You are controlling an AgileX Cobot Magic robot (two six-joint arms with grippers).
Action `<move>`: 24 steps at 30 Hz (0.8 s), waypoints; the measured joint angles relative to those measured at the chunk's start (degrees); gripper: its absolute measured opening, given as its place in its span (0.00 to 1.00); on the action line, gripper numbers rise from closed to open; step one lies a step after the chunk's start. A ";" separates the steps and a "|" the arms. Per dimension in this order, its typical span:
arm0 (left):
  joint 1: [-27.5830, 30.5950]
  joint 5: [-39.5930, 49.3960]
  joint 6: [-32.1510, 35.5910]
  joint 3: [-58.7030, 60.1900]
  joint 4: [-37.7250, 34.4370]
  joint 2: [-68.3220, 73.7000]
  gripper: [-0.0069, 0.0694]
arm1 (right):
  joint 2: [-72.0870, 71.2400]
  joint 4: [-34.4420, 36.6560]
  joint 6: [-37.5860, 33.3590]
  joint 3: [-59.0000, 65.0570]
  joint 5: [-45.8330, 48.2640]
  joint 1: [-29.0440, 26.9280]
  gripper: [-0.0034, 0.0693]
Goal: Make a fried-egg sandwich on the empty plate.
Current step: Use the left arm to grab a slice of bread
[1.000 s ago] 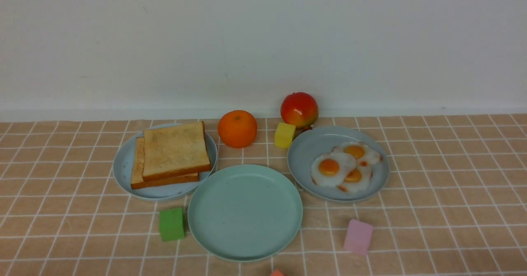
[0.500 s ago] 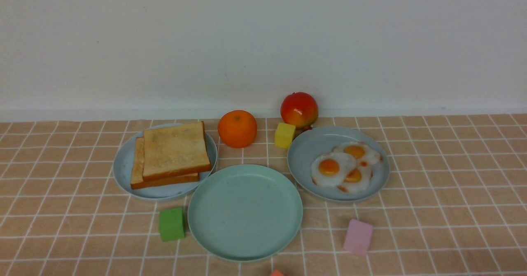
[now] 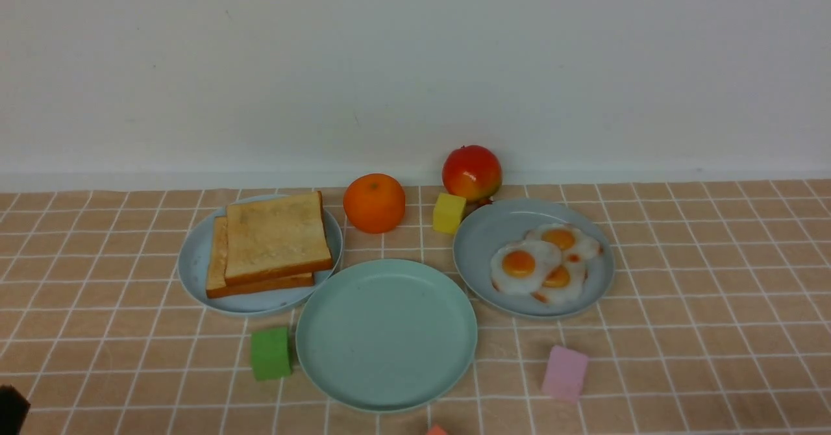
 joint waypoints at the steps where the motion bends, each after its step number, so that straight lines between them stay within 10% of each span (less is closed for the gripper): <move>1: 0.00 -2.26 0.00 0.00 0.06 0.00 0.40 | 0.00 0.00 0.00 0.00 -2.76 0.00 0.38; 14: 0.00 -6.47 -1.61 0.01 -0.41 0.00 0.40 | 0.00 -0.05 7.50 0.00 -9.15 0.00 0.38; 19: 0.00 -27.02 -13.20 -0.53 -6.49 0.00 0.40 | 0.15 1.19 20.04 -3.27 -11.40 0.00 0.38; 24: 0.00 -25.48 -18.41 -13.77 -11.55 3.67 0.40 | 7.43 1.24 24.84 -17.26 -12.04 0.00 0.38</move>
